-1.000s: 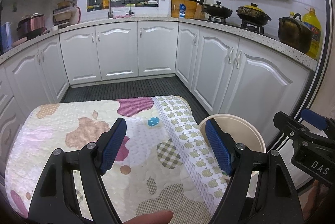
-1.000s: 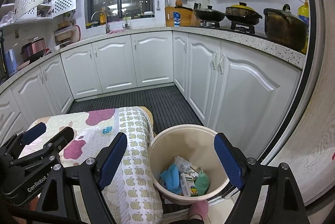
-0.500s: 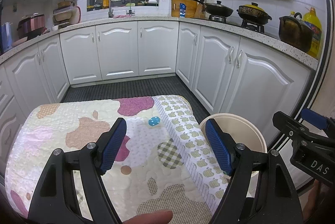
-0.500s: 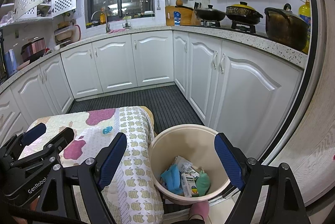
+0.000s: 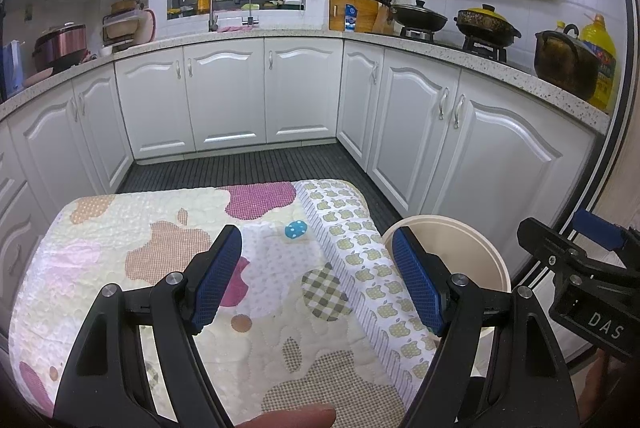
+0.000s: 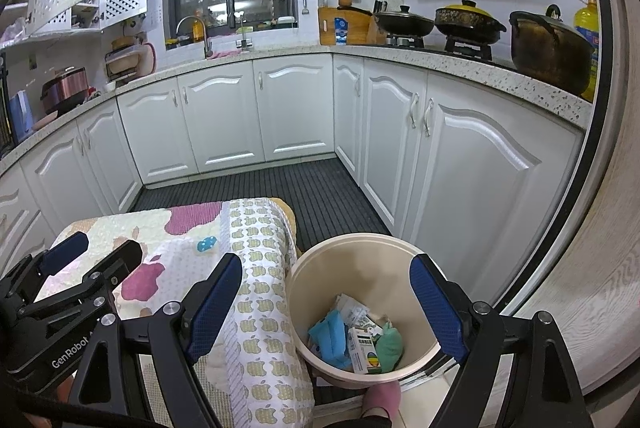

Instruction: Collect trash

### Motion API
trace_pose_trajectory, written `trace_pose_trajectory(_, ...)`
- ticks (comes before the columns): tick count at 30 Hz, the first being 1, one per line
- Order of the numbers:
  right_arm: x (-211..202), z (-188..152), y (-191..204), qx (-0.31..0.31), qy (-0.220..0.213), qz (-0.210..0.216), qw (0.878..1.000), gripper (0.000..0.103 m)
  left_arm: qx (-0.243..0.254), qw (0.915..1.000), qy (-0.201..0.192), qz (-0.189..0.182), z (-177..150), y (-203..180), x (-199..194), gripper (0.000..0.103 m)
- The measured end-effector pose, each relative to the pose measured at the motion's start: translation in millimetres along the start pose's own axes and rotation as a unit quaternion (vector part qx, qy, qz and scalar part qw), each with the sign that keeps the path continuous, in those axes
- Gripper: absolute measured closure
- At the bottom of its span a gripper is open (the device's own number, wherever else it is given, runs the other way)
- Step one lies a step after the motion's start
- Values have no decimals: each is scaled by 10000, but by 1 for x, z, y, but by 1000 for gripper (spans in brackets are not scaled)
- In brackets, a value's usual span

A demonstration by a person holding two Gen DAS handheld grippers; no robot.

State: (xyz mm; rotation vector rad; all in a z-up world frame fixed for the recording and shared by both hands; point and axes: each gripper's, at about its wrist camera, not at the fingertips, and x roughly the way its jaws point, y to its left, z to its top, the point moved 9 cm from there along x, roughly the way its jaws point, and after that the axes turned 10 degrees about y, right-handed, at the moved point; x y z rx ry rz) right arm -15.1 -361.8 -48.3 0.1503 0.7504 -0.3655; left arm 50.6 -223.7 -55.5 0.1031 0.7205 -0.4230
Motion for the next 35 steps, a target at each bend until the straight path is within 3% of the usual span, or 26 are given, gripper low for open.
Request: trace_pose_trajectory(35, 18, -1, 3, -104, 241, -43, 9996, 19, -26, 9999, 122, 3, -5, 8, 12, 26)
